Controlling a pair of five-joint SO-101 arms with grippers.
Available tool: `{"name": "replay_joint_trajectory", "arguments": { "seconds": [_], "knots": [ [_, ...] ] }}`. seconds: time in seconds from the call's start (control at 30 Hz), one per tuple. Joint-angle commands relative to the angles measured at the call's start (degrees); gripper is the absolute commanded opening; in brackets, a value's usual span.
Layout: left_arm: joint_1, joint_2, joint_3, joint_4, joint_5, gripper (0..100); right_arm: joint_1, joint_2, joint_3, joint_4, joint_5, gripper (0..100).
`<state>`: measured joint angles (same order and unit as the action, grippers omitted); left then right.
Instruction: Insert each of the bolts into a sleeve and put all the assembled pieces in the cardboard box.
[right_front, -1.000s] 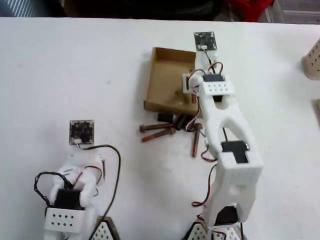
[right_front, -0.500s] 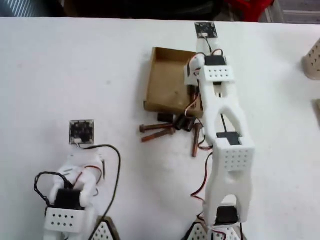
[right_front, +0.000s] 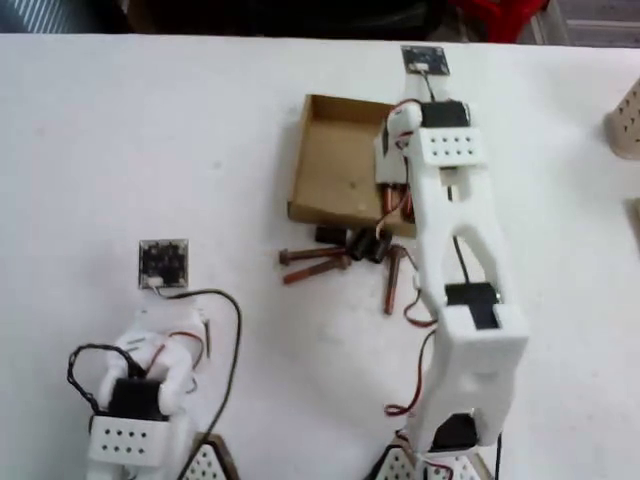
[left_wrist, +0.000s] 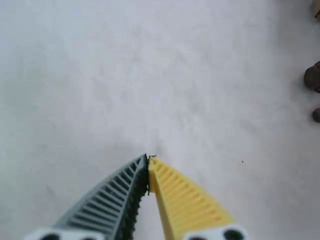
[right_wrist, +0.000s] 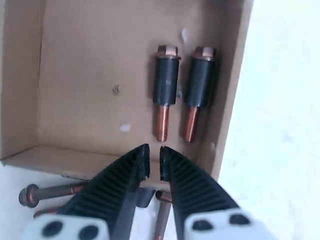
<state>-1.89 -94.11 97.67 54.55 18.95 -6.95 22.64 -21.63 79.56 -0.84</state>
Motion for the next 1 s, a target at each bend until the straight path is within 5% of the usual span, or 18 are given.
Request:
{"name": "replay_joint_trajectory", "arguments": {
  "seconds": [0.0,0.4,0.97],
  "knots": [
    [-0.5,-0.7,-0.3,-1.8,0.0,3,-0.8,-9.1,7.0,-0.4,-0.9,1.7],
    [-0.5,-0.7,-0.3,-1.5,0.0,3,-1.4,-19.3,34.4,-14.7,-13.0,1.8],
    [-0.5,-0.7,-0.3,-1.5,0.0,3,-6.6,-19.7,44.1,-24.7,-18.7,7.4]
  ]
}}
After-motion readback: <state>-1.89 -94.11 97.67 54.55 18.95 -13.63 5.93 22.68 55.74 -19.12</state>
